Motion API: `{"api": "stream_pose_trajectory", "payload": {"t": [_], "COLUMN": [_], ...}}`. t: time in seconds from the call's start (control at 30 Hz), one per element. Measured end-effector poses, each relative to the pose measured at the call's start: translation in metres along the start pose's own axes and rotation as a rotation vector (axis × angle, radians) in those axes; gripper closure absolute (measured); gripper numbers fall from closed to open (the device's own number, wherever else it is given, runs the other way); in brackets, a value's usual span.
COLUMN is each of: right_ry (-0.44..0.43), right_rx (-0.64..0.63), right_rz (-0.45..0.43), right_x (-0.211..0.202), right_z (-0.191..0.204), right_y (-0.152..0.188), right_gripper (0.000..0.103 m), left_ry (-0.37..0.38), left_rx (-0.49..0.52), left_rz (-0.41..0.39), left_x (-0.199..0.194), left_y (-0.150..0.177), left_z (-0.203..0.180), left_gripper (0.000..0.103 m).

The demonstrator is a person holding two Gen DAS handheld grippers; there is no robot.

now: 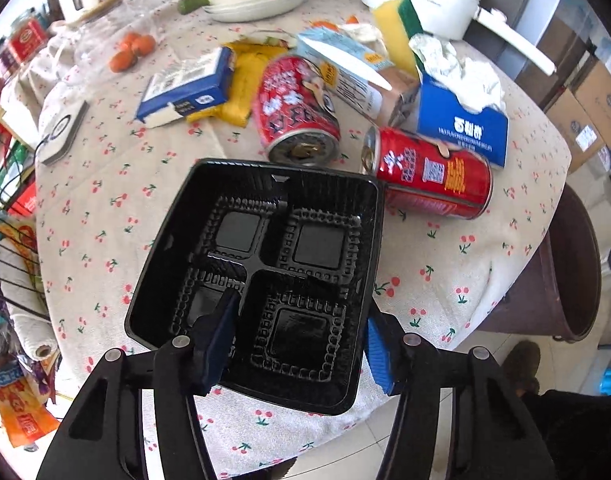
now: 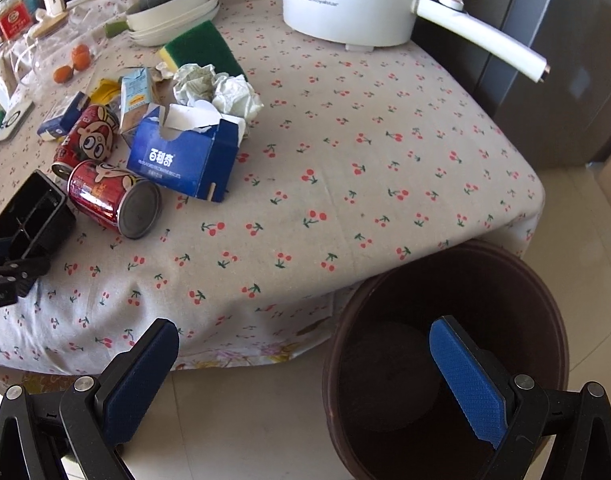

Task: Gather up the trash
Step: 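Grasp the black plastic tray with the left gripper, then lift the black tray with the left gripper while the right gripper grasps the blue biscuit box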

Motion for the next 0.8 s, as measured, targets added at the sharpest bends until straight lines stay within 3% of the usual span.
{"api": "stream_pose_trajectory", "payload": {"t": [0.37, 0.53, 0.8], "right_ry": [0.062, 0.046, -0.087], "right_rx": [-0.097, -0.109, 0.158], "right_rz": [-0.042, -0.038, 0.035], "right_x": [0.014, 0.034, 0.075], "right_z": [0.037, 0.053, 0.058], "right_y": [-0.034, -0.054, -0.086], "right_gripper": [0.000, 0.000, 0.000], "left_ry": [-0.016, -0.021, -0.018], "left_rx": [-0.071, -0.088, -0.123], "left_rz": [-0.073, -0.110, -0.143], "left_x": [-0.025, -0.039, -0.047], "left_y": [-0.004, -0.005, -0.019], "left_z": [0.027, 0.034, 0.043], "left_gripper": [0.044, 0.044, 0.044]}}
Point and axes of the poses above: each gripper's, at about its wrist camera, not at the fingertips, and x roughly the way its jaws point, z to its left, y to its underside, the point moved 6 cm from there along x, roughly the way its jaws point
